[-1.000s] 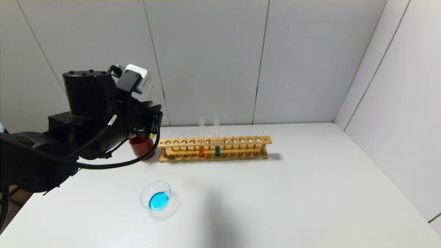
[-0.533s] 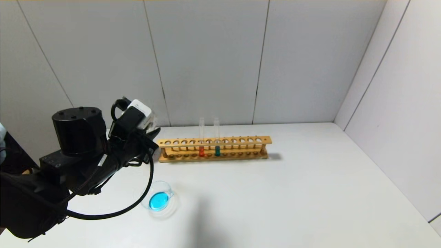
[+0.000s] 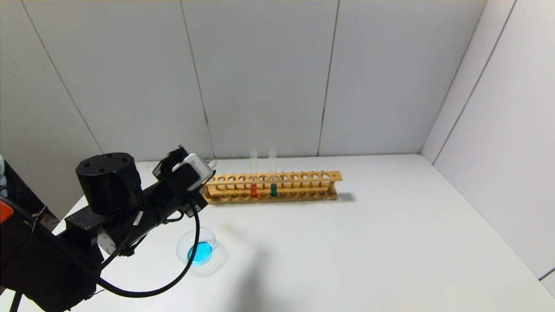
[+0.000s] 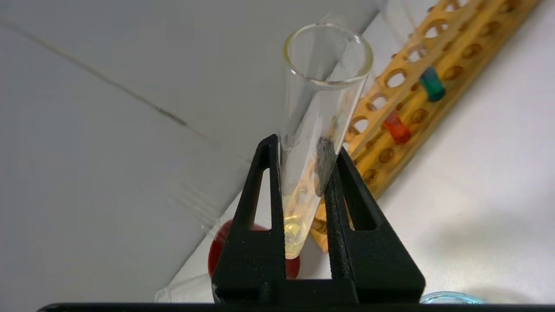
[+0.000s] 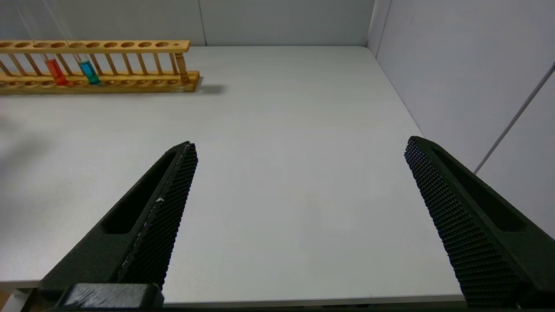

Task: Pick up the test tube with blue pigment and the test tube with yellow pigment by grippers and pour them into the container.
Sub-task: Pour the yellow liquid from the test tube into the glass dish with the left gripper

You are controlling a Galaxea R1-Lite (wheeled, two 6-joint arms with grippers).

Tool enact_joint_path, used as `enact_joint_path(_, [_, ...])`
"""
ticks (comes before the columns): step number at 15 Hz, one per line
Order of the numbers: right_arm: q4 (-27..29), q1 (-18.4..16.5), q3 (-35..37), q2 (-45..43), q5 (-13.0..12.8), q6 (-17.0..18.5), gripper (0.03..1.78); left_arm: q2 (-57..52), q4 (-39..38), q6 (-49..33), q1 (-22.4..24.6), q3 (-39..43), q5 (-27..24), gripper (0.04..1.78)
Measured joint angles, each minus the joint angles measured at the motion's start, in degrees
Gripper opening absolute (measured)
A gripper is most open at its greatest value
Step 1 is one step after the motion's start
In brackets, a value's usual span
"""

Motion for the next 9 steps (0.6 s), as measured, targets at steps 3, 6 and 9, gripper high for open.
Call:
enact_joint_path(3, [0.0,0.0,0.0,0.0,0.0,0.0,1.75,-0.2,0.1,4.5,0.9,1.3,-2.9,0.31])
enact_joint_path(6, [0.0,0.0,0.0,0.0,0.0,0.0,1.75,-1.1,1.0,8.4,2.4,3.7,-5.8,0.31])
enact_joint_path(9, [0.0,0.0,0.0,0.0,0.0,0.0,1.75,-1.5,1.0,12.2,6.0,4.8,-11.8,0.31])
